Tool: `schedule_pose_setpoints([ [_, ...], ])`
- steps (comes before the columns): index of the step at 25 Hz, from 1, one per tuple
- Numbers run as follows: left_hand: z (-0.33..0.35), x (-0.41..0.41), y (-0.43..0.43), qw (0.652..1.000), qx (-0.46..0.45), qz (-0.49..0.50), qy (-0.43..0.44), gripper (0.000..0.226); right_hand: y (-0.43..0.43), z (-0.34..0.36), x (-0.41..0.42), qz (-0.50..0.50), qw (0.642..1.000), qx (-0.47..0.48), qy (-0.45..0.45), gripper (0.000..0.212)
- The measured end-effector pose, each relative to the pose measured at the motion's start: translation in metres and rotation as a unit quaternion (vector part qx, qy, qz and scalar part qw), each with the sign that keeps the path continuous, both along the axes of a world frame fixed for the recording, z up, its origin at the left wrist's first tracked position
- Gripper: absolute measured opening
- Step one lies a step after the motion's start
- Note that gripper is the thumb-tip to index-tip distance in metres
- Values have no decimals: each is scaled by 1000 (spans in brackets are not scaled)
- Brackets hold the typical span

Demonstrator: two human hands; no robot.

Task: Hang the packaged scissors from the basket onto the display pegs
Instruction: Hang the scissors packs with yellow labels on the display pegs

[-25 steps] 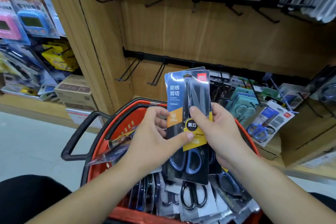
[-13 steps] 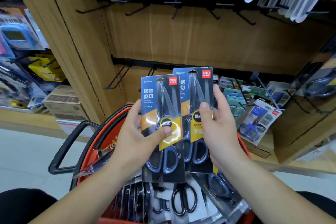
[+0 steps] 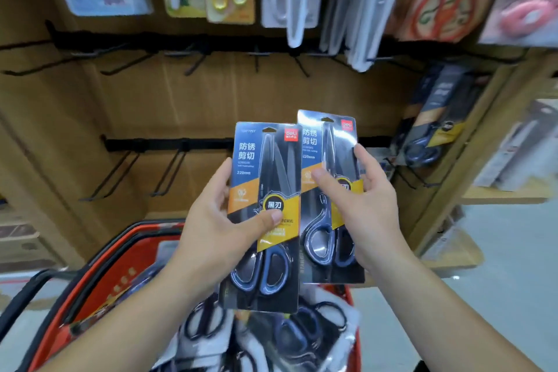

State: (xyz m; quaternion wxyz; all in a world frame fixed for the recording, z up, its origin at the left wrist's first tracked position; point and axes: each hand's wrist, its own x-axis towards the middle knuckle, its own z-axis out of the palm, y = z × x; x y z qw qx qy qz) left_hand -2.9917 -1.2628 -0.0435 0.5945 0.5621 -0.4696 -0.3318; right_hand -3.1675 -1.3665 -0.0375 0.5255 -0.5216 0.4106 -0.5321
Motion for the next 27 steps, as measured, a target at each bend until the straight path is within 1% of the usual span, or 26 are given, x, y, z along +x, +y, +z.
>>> schedule_pose_setpoints([
  [2, 6, -27, -31, 1000, 10, -4, 7, 90, -15, 9, -36, -42, 998, -26, 24, 95],
  [3, 9, -40, -46, 1000, 17, -9, 4, 99, -25, 12, -55, -68, 996, -39, 44, 102],
  [5, 12, -63, -76, 1000, 24, -18, -3, 119, -50, 15, -89, -126, 985, -61, 105, 117],
  [7, 18, -85, -101, 999, 31, -31, -9, 129, -78, 23, -116, -172, 969, -70, 163, 124],
  [9, 28, -108, -123, 998, 33, -57, -23, 123, -104, 33, -137, -200, 961, -81, 171, 119],
  [12, 37, -135, -155, 996, 20, -78, -28, 91, -135, 32, -153, -239, 954, -80, 162, 105],
  [13, 39, -143, -165, 996, 15, -77, -34, 89, -145, 28, -155, -251, 950, -74, 170, 102],
  [16, 41, -159, -190, 997, 14, -76, -24, 110, -172, 19, -160, -273, 941, -87, 177, 100],
  [17, 41, -162, -194, 996, 15, -81, -22, 112, -179, 17, -162, -278, 941, -87, 173, 100],
  [20, 40, -165, -203, 995, 20, -89, -34, 112, -196, 13, -167, -284, 935, -78, 197, 96],
  [22, 39, -166, -208, 995, 25, -90, -41, 112, -205, 13, -168, -275, 927, -79, 242, 92],
  [24, 39, -166, -212, 995, 18, -84, -42, 111, -211, 17, -166, -259, 912, -82, 308, 90],
  [26, 37, -166, -218, 995, 7, -87, -54, 107, -214, 22, -169, -252, 895, -86, 358, 80],
  [27, 37, -168, -220, 994, 2, -93, -65, 108, -215, 25, -173, -258, 891, -96, 360, 68],
])
